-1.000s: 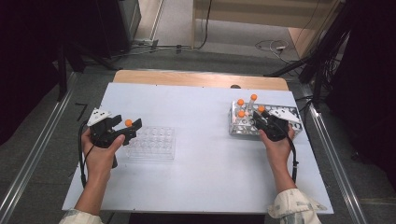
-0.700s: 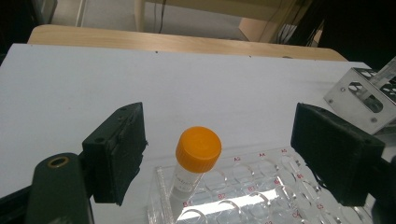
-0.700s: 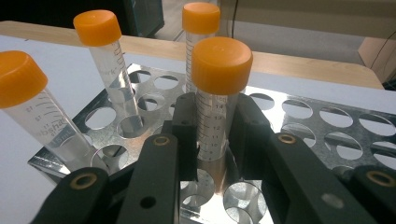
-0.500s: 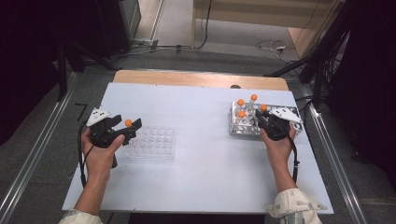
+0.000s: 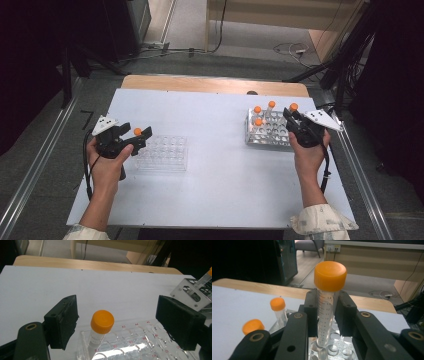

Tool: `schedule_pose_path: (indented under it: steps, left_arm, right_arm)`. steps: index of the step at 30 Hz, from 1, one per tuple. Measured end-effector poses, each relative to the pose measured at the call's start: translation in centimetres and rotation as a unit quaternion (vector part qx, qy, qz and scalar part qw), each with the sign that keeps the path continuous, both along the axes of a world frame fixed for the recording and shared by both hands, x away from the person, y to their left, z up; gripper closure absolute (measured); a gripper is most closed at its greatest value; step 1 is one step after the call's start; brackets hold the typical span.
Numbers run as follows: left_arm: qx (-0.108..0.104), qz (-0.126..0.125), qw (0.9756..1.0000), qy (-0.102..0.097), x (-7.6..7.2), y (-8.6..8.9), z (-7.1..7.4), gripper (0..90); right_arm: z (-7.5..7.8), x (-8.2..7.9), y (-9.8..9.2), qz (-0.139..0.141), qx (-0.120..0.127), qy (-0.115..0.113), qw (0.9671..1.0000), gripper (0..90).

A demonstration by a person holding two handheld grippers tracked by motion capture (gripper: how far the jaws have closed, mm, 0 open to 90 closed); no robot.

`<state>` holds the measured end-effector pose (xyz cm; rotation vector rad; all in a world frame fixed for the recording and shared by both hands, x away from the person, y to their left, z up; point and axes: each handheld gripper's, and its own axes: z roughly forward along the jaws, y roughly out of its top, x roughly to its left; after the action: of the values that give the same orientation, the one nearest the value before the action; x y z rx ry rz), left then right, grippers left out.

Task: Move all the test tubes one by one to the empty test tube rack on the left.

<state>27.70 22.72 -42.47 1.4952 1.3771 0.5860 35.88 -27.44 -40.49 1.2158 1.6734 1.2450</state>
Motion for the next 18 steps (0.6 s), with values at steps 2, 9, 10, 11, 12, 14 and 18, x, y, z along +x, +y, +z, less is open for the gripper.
schedule_pose_path:
  steps: [2,9,10,11,12,14,18]
  left_arm:
    - [-0.001,-0.002,1.0,-0.001,-0.1,-0.1,0.1,19.1]
    - [-0.01,-0.011,0.9998,-0.012,-0.5,-0.2,0.9,19.1]
    - [-0.012,-0.013,0.9997,-0.014,-0.6,-0.3,1.0,19.1]
    - [-0.013,-0.016,0.9997,-0.015,-0.7,-0.4,1.0,19.1]
    - [-0.013,-0.016,0.9997,-0.015,-0.7,-0.4,1.0,19.1]
    - [-0.014,-0.023,0.9995,-0.018,-0.8,-0.6,1.2,19.1]
    - [-0.014,-0.033,0.999,-0.024,-1.0,-1.2,1.6,19.1]
  right_arm:
    - [0.5,-0.5,-0.1,0.004,0.006,0.001,1.0,71.0]
    - [1.0,-2.8,0.9,0.034,-0.011,0.027,0.999,71.0]
    - [1.0,-3.2,1.1,0.042,-0.015,0.029,0.9986,71.0]
    - [1.0,-3.5,1.3,0.048,-0.019,0.031,0.9982,71.0]
    - [1.0,-3.8,1.6,0.054,-0.022,0.033,0.9978,71.0]
    - [1.1,-4.2,2.0,0.064,-0.024,0.033,0.9971,71.0]
    - [1.6,-4.8,2.8,0.081,-0.024,0.031,0.9959,71.1]
